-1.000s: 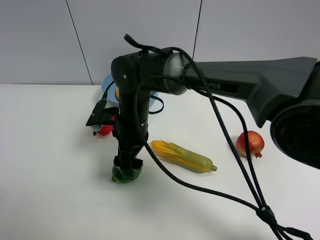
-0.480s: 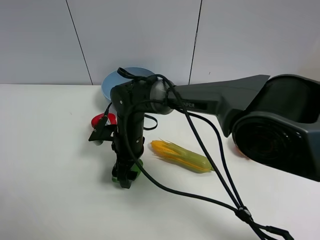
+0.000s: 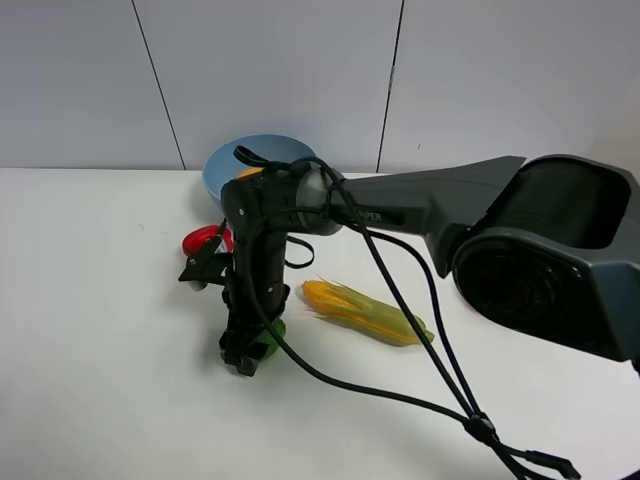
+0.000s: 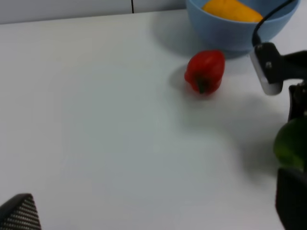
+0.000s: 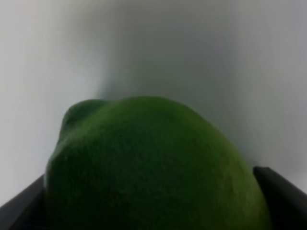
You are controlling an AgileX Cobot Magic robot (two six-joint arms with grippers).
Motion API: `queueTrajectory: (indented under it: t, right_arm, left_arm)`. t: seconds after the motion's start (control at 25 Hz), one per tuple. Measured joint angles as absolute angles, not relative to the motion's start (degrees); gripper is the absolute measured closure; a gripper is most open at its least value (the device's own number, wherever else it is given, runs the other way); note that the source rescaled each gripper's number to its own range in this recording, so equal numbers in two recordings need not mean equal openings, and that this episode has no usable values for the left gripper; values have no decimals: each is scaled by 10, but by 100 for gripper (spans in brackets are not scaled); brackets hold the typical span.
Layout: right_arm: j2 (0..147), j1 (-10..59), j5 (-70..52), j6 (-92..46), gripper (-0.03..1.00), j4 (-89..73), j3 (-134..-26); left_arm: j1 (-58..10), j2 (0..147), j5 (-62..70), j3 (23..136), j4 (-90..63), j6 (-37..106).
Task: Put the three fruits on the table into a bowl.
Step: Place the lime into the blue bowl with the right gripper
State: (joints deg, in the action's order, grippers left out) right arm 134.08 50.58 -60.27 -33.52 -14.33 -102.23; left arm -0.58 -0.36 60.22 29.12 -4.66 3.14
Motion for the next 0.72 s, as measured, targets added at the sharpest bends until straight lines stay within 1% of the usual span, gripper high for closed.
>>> queueTrajectory:
  t: [0.16,0.24,0.32,0.48,0.6,0.72]
  right_arm:
    - [1316,491,-601,-309,68,-170,-1118]
    - [1305,467,-592,-286,68,-184,-1187]
    - [1298,436,-563,-261,68,-188,-1234]
    - [1299,375,-469,-232,68,-189,-1255]
    - [1319,346,-435,-228,68,-190,-1255]
    - [1352,333,-420,-228,68,-190,-1255]
  left_arm:
    - [-6,-4,602,291,-47,31]
    - [-6,-4,602,291,-47,31]
    - [-6,-4,602,291,-47,31]
    - [-6,-4,602,291,-47,31]
    - [-6,-4,602,291,-47,31]
    - [-6,-4,602,291,-47,31]
